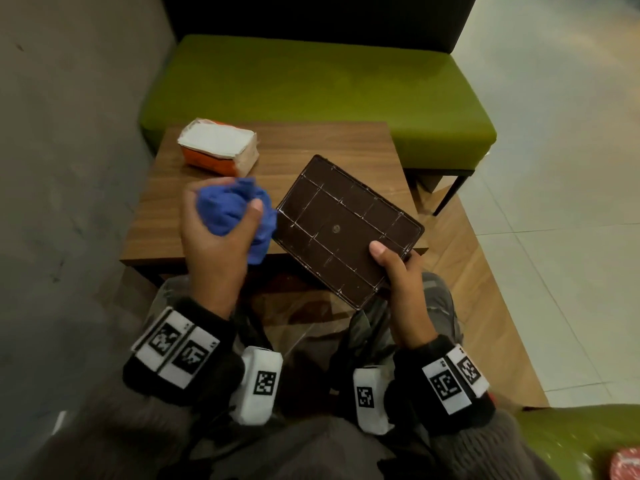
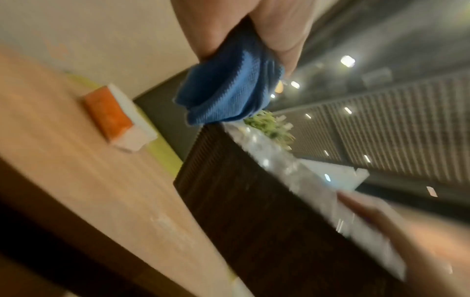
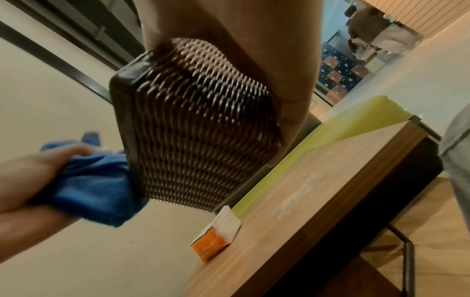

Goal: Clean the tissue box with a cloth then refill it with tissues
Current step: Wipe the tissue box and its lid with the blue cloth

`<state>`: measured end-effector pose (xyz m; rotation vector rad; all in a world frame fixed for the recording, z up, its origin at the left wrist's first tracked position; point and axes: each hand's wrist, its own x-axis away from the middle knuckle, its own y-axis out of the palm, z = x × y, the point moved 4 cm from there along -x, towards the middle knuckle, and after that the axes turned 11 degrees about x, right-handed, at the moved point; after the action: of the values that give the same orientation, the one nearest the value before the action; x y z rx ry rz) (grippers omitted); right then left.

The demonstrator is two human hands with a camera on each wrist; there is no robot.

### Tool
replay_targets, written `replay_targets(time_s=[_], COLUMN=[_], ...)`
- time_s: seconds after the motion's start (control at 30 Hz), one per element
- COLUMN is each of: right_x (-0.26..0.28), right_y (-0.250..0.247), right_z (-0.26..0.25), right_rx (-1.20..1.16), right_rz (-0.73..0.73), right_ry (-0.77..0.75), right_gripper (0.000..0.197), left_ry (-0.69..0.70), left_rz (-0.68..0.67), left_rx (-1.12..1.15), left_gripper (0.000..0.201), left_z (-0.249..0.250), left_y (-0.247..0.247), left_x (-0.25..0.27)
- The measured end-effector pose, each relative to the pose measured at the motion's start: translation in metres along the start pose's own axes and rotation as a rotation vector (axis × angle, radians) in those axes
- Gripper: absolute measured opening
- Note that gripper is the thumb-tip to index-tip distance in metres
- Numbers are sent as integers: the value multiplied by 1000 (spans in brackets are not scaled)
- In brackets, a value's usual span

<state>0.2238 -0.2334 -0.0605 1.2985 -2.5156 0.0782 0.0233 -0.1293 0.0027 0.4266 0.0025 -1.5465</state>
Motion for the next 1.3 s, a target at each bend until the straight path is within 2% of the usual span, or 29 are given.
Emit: replay_targets(time_s=[0.1,0.13,0.17,0.27,0.33,0.47,0.5,0.6,0.63,0.73,0.87,1.0,1.17,1.3], right_x=[4,4,6,10,10,6,8,12,13,13,14,12,10,16], right_y=[9,9,8,6,7,7,7,8,8,7,9,9,7,11], right_z=[-2,-1,-1,3,3,-1,-2,-2,-1,-2,-2,-1,-3,-4], right_rx=[64,98,137,219,217,257,291,357,363,342,324,294,310,311], right_rz=[3,18,36,68,75,96,102,115,116,121,109,122,129,119], right_ry=[-13,-28,-44,-83,-87,-89,-103,-128,-129,-118,-104,-68,-62,-89], right_gripper=[89,89,91,95,94,83,82,89,89,92,94,91,94,91], left_ry=[122,164,162,46,33,50,54,-44,-40,1,3,69,270,258], left_rz=[-445,-544,-568,-347,-290,-541,-541,-352,-323,-347,-275,-387,-601,-490], left_rx=[-207,-240,-257,-300,-342,-379,-399,-419,-418,-434,-357,-383,-533,-580], left_gripper=[34,34,33,31,33,23,22,37,37,33,27,26,21,33], left_z=[2,-4,-9,-18,-21,-17,-18,-23,-25,-26,-25,-22,-18,-20], left_y=[31,34,33,17,12,31,30,12,8,6,-1,5,14,6], left_x=[31,36,34,5,0,35,34,10,4,1,-6,4,28,15])
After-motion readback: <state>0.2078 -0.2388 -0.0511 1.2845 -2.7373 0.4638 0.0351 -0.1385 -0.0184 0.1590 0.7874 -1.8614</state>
